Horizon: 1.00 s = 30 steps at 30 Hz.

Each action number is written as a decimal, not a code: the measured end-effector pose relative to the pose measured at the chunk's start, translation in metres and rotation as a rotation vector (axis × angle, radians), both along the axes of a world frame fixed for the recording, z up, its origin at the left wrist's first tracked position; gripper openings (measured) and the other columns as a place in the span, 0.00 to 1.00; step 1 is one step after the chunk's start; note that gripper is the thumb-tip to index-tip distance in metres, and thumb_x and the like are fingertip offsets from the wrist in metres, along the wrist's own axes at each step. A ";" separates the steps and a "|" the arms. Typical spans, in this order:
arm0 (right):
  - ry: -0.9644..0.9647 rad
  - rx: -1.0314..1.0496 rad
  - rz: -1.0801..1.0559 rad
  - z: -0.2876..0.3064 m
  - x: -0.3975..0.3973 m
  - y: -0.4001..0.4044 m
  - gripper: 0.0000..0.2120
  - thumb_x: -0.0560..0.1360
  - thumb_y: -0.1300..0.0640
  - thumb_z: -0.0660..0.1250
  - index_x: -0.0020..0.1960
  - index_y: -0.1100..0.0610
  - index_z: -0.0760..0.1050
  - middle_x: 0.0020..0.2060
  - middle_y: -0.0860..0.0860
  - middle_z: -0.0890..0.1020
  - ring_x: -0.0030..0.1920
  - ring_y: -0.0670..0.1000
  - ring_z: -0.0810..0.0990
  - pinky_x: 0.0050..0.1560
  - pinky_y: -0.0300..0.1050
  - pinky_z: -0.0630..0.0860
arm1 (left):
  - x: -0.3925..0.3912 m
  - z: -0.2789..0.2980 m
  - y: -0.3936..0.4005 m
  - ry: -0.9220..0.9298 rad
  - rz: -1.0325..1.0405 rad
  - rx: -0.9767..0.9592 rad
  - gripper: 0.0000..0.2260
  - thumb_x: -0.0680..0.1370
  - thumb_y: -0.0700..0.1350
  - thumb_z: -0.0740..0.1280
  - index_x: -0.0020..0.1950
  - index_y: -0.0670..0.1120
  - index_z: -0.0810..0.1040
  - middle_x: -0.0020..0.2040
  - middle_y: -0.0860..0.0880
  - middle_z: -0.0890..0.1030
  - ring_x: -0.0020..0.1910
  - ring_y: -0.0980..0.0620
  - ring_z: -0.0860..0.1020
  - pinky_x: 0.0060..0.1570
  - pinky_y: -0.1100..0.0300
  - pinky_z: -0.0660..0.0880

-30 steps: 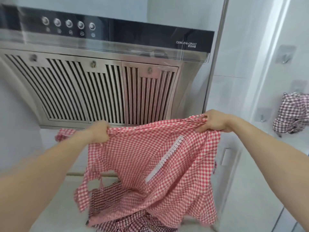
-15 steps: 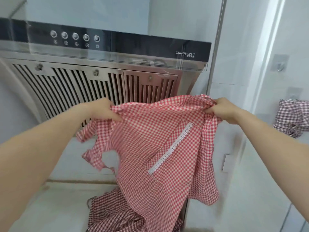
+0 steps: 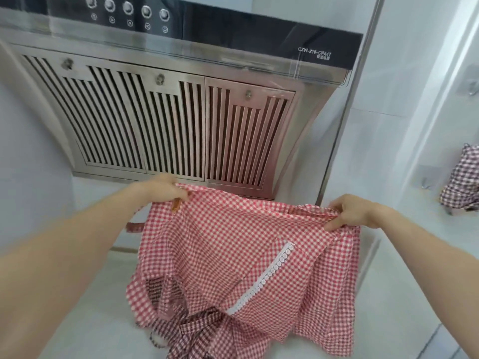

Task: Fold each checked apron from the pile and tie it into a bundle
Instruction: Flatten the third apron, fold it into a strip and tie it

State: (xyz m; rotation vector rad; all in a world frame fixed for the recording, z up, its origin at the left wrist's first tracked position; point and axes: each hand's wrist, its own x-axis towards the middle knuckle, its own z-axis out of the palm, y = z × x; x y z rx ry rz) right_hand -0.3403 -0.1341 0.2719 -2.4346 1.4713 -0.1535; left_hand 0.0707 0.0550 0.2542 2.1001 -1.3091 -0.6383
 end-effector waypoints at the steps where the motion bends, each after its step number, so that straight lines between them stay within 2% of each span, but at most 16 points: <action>1: 0.017 -0.051 -0.017 -0.003 0.005 0.000 0.16 0.64 0.53 0.82 0.48 0.56 0.82 0.46 0.51 0.85 0.49 0.53 0.83 0.50 0.43 0.78 | -0.002 -0.001 -0.002 0.110 0.023 -0.032 0.10 0.73 0.41 0.73 0.51 0.40 0.75 0.55 0.36 0.81 0.51 0.44 0.82 0.55 0.48 0.80; 3: 0.121 -0.204 -0.059 -0.008 0.019 0.004 0.23 0.65 0.51 0.81 0.56 0.58 0.81 0.53 0.52 0.83 0.54 0.55 0.81 0.55 0.44 0.76 | -0.013 0.005 -0.003 0.328 -0.022 -0.061 0.12 0.74 0.37 0.70 0.55 0.34 0.77 0.58 0.32 0.80 0.51 0.42 0.81 0.63 0.44 0.76; 5: 0.190 -0.293 -0.047 -0.014 0.036 0.016 0.29 0.65 0.48 0.80 0.61 0.59 0.78 0.58 0.54 0.82 0.58 0.55 0.80 0.58 0.42 0.74 | -0.030 0.011 -0.009 0.379 -0.147 -0.015 0.15 0.75 0.39 0.69 0.60 0.34 0.79 0.59 0.34 0.80 0.51 0.42 0.80 0.65 0.44 0.75; 8: 0.099 -0.077 0.172 -0.025 0.066 0.046 0.44 0.64 0.41 0.81 0.73 0.51 0.66 0.63 0.49 0.76 0.59 0.48 0.74 0.62 0.41 0.68 | -0.064 0.017 -0.015 0.372 -0.303 0.009 0.14 0.76 0.42 0.70 0.60 0.36 0.80 0.56 0.38 0.83 0.50 0.44 0.81 0.64 0.46 0.76; 10: -0.034 0.101 0.326 -0.029 0.091 0.075 0.50 0.61 0.37 0.81 0.75 0.44 0.59 0.66 0.44 0.73 0.63 0.45 0.73 0.69 0.45 0.67 | -0.087 0.015 -0.020 0.380 -0.339 -0.069 0.11 0.77 0.42 0.71 0.57 0.38 0.81 0.52 0.40 0.84 0.49 0.45 0.83 0.60 0.48 0.78; 11: -0.124 0.143 0.403 -0.033 0.103 0.086 0.47 0.62 0.38 0.80 0.74 0.42 0.61 0.65 0.43 0.75 0.62 0.44 0.75 0.68 0.44 0.69 | -0.098 0.012 -0.024 0.404 -0.340 -0.130 0.10 0.77 0.42 0.71 0.55 0.39 0.82 0.50 0.41 0.85 0.48 0.45 0.83 0.57 0.49 0.80; 12: -0.230 0.167 0.470 -0.037 0.114 0.093 0.37 0.65 0.42 0.80 0.70 0.42 0.67 0.61 0.43 0.79 0.58 0.43 0.79 0.63 0.42 0.74 | -0.108 0.008 -0.027 0.440 -0.333 -0.197 0.08 0.77 0.41 0.72 0.54 0.40 0.83 0.48 0.42 0.86 0.47 0.46 0.84 0.54 0.50 0.81; 14: -0.447 0.188 0.465 -0.046 0.131 0.101 0.14 0.72 0.52 0.77 0.55 0.46 0.77 0.42 0.47 0.85 0.39 0.47 0.84 0.42 0.43 0.82 | -0.125 -0.004 -0.033 0.487 -0.321 -0.341 0.08 0.75 0.40 0.74 0.53 0.42 0.84 0.46 0.45 0.86 0.48 0.47 0.84 0.52 0.54 0.82; 15: -0.532 0.179 0.402 -0.051 0.136 0.102 0.09 0.74 0.58 0.74 0.51 0.48 0.78 0.35 0.48 0.83 0.31 0.48 0.82 0.33 0.44 0.81 | -0.130 -0.012 -0.036 0.473 -0.315 -0.408 0.10 0.74 0.41 0.76 0.54 0.44 0.84 0.49 0.46 0.86 0.50 0.48 0.84 0.53 0.56 0.81; 17: -0.634 0.168 0.241 -0.061 0.138 0.094 0.09 0.76 0.66 0.68 0.48 0.52 0.78 0.33 0.51 0.83 0.25 0.50 0.81 0.28 0.46 0.80 | -0.135 -0.029 -0.036 0.402 -0.290 -0.512 0.17 0.73 0.45 0.77 0.60 0.46 0.80 0.54 0.51 0.84 0.53 0.54 0.82 0.51 0.66 0.78; 19: -0.763 0.228 0.067 -0.072 0.136 0.087 0.09 0.77 0.67 0.66 0.44 0.55 0.80 0.35 0.53 0.84 0.26 0.52 0.82 0.29 0.48 0.81 | -0.135 -0.052 -0.030 0.281 -0.194 -0.566 0.25 0.72 0.50 0.77 0.66 0.50 0.73 0.58 0.55 0.78 0.54 0.61 0.77 0.48 0.73 0.74; 22: -1.004 0.417 -0.113 -0.077 0.130 0.075 0.04 0.79 0.62 0.67 0.47 0.60 0.80 0.39 0.57 0.85 0.30 0.51 0.83 0.31 0.45 0.81 | -0.133 -0.102 -0.027 0.155 0.024 -0.548 0.35 0.69 0.57 0.78 0.72 0.51 0.67 0.63 0.54 0.70 0.63 0.56 0.70 0.64 0.59 0.70; 24: -1.086 0.484 -0.139 -0.076 0.127 0.071 0.07 0.80 0.57 0.67 0.52 0.61 0.80 0.40 0.56 0.85 0.33 0.52 0.82 0.31 0.43 0.80 | -0.136 -0.139 -0.022 0.217 0.047 -0.479 0.39 0.68 0.58 0.78 0.73 0.51 0.64 0.65 0.55 0.66 0.66 0.55 0.67 0.67 0.56 0.68; 26: -1.088 0.547 -0.116 -0.070 0.126 0.072 0.11 0.82 0.51 0.64 0.53 0.58 0.79 0.44 0.56 0.85 0.38 0.53 0.83 0.35 0.45 0.81 | -0.140 -0.168 -0.017 0.424 -0.062 -0.433 0.34 0.68 0.53 0.80 0.68 0.54 0.66 0.63 0.60 0.72 0.64 0.58 0.73 0.59 0.66 0.72; 28: -1.004 0.658 -0.101 -0.063 0.124 0.071 0.17 0.83 0.45 0.59 0.54 0.57 0.78 0.47 0.57 0.85 0.46 0.56 0.84 0.41 0.50 0.82 | -0.145 -0.192 -0.016 0.510 -0.160 -0.381 0.27 0.70 0.49 0.80 0.63 0.56 0.71 0.57 0.63 0.79 0.58 0.65 0.77 0.52 0.72 0.74; 30: -0.870 0.716 -0.092 -0.056 0.121 0.070 0.25 0.82 0.37 0.53 0.60 0.57 0.75 0.52 0.58 0.85 0.50 0.60 0.85 0.46 0.54 0.82 | -0.145 -0.210 -0.022 0.437 -0.098 -0.347 0.15 0.73 0.48 0.77 0.57 0.49 0.81 0.51 0.56 0.85 0.51 0.61 0.82 0.52 0.60 0.80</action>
